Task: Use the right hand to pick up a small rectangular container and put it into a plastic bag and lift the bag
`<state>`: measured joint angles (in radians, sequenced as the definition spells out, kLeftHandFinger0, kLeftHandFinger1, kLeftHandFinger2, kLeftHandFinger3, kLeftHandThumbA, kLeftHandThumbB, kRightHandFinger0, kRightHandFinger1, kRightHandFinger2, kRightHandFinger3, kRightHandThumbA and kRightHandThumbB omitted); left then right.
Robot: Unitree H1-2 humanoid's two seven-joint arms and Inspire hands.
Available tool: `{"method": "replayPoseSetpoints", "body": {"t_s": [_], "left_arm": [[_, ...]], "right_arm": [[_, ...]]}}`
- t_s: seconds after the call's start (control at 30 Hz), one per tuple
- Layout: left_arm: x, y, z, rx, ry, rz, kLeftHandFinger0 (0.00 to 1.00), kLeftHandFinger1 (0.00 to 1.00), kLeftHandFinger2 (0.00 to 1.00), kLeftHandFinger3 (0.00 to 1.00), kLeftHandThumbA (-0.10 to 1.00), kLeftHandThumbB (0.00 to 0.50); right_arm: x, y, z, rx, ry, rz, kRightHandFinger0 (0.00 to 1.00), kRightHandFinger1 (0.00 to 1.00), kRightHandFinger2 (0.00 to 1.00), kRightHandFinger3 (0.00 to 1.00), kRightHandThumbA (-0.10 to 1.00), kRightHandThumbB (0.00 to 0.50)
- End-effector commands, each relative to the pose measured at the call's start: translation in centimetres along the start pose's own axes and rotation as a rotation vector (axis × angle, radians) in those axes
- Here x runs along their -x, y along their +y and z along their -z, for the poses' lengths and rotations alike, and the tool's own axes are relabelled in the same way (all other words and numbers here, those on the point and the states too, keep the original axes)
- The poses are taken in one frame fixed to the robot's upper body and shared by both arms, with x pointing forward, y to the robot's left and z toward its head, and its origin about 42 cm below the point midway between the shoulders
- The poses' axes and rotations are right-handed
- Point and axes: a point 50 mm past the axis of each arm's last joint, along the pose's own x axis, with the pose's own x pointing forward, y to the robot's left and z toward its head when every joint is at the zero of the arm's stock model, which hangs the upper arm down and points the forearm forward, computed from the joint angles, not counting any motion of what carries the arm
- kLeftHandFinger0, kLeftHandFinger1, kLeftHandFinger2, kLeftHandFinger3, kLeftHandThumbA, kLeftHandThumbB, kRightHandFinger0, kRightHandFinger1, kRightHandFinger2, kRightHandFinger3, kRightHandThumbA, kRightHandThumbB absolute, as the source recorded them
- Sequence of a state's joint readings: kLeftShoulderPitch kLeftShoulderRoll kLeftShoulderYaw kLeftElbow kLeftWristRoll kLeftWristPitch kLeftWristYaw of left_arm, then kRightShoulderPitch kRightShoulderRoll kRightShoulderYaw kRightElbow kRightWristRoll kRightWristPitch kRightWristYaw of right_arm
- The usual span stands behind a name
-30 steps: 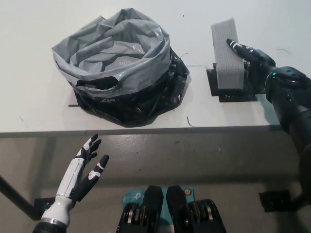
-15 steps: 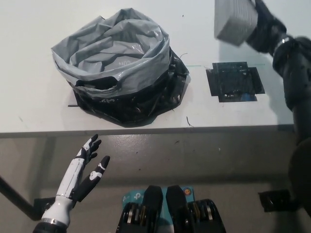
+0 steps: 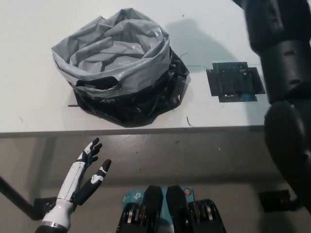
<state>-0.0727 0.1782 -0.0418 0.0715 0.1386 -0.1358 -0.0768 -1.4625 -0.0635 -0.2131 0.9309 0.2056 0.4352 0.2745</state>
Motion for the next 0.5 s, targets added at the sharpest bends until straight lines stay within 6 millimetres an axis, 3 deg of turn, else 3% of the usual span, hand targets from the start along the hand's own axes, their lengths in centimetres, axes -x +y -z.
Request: {"method": "replayPoseSetpoints", "body": {"t_s": [0.0,0.1,0.13,0.23,0.33,0.43,0.47], "left_arm": [[-0.4,0.6,-1.2,-0.037,-0.054,0.016,1.0,1.0,1.0,1.0,0.74,0.158],[-0.7,0.5,-1.3,-0.038,-0.061,0.02,1.0,1.0,1.0,1.0,0.73,0.157],[-0.7,0.5,-1.3,-0.038,-0.062,0.021,1.0,1.0,1.0,1.0,0.73,0.157],[-1.1,0.6,-1.5,-0.039,-0.065,0.023,1.0,1.0,1.0,1.0,0.74,0.166],[-1.3,0.7,-1.6,-0.033,-0.069,0.026,1.0,1.0,1.0,1.0,0.73,0.175],[-1.4,0.6,-1.7,-0.037,-0.068,0.029,1.0,1.0,1.0,1.0,0.73,0.174],[-1.4,0.6,-1.8,-0.042,-0.071,0.03,1.0,1.0,1.0,1.0,0.73,0.171]], "right_arm": [[-1.8,5.1,-2.2,0.26,-0.034,-0.055,0.03,0.53,0.99,1.0,-0.1,0.202],[-2.8,7.2,-0.6,0.478,-0.03,-0.061,0.11,0.58,1.0,0.99,-0.1,0.204],[-2.9,7.4,-0.4,0.506,-0.034,-0.063,0.1,0.57,1.0,0.97,-0.1,0.204],[-3.5,9.1,0.8,0.672,-0.041,-0.07,0.04,0.45,0.81,0.79,-0.1,0.23],[-3.9,10.8,2.3,0.908,-0.067,-0.047,0.03,0.47,0.82,0.79,-0.1,0.208],[-4.0,11.6,4.2,1.083,-0.116,-0.033,0.0,0.43,0.79,0.77,-0.1,0.199],[-4.0,11.3,5.2,1.15,-0.137,-0.032,0.0,0.41,0.74,0.71,-0.1,0.205]]}}
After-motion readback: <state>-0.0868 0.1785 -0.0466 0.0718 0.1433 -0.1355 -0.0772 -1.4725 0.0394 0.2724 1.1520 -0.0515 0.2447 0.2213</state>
